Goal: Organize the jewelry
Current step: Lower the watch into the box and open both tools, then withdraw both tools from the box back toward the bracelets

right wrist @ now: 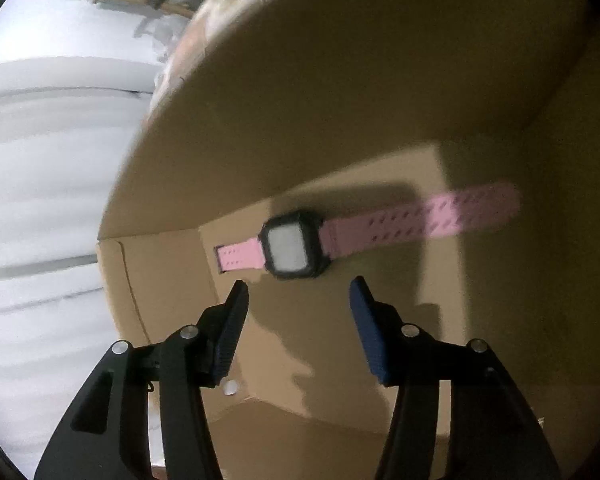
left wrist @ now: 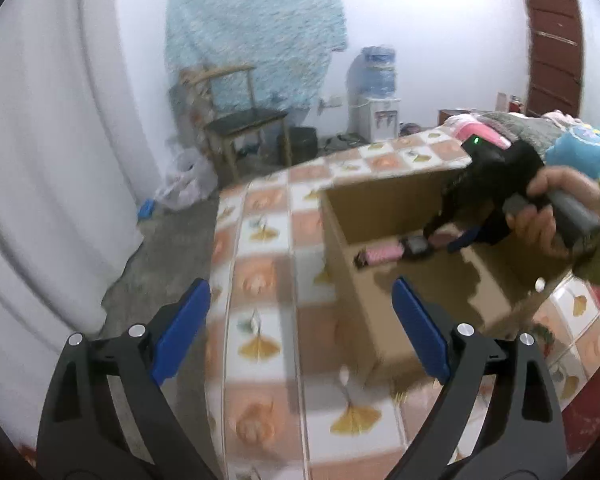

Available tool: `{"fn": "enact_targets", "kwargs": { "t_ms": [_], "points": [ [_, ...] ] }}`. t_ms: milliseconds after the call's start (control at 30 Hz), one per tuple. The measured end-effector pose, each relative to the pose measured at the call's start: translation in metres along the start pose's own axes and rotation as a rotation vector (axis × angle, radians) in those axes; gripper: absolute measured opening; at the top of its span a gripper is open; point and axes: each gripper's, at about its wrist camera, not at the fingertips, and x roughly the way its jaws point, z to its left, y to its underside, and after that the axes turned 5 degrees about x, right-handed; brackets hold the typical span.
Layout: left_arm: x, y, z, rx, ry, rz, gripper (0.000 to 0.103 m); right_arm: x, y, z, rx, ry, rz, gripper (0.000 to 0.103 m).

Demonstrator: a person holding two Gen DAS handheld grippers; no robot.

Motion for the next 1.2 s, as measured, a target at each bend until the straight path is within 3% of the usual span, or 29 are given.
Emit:
{"fn": "enact_targets", "kwargs": {
  "t_ms": [67, 133, 267, 600, 867, 1067, 1200],
  "points": [
    [-0.001, 0.02, 0.002, -0.04, -0.002, 0.025, 0.089, 0.008, 0.0, 0.004, -0.007, 0.016, -0.002, 0.052],
    [0.005, 0.039, 0.006, -0.104, 0.052, 0.066, 0.089, 0.015, -0.004, 0.006, 0.0, 0.019, -0.011, 0.052],
    [0.017, 0.063, 0.008, -0.146, 0.099, 0.136, 0.089, 0.022, -0.012, 0.008, 0.035, -0.039, -0.024, 0.055],
    [0.011, 0.059, 0.01, -0.158, 0.107, 0.092, 0.089, 0.035, -0.02, 0.012, 0.031, -0.147, -0.089, 0.055],
    [0.007, 0.067, 0.003, -0.152, 0.125, 0.086, 0.089, 0.004, -0.009, 0.02, -0.043, -0.099, -0.228, 0.055],
    [-0.002, 0.074, 0.0, -0.146, 0.146, 0.075, 0.089, -0.064, 0.05, 0.026, -0.191, -0.206, -0.317, 0.056],
    [0.006, 0.084, -0.012, -0.123, 0.186, 0.13, 0.089, -0.108, 0.132, 0.007, -0.391, -0.216, -0.414, 0.068]
  ]
}}
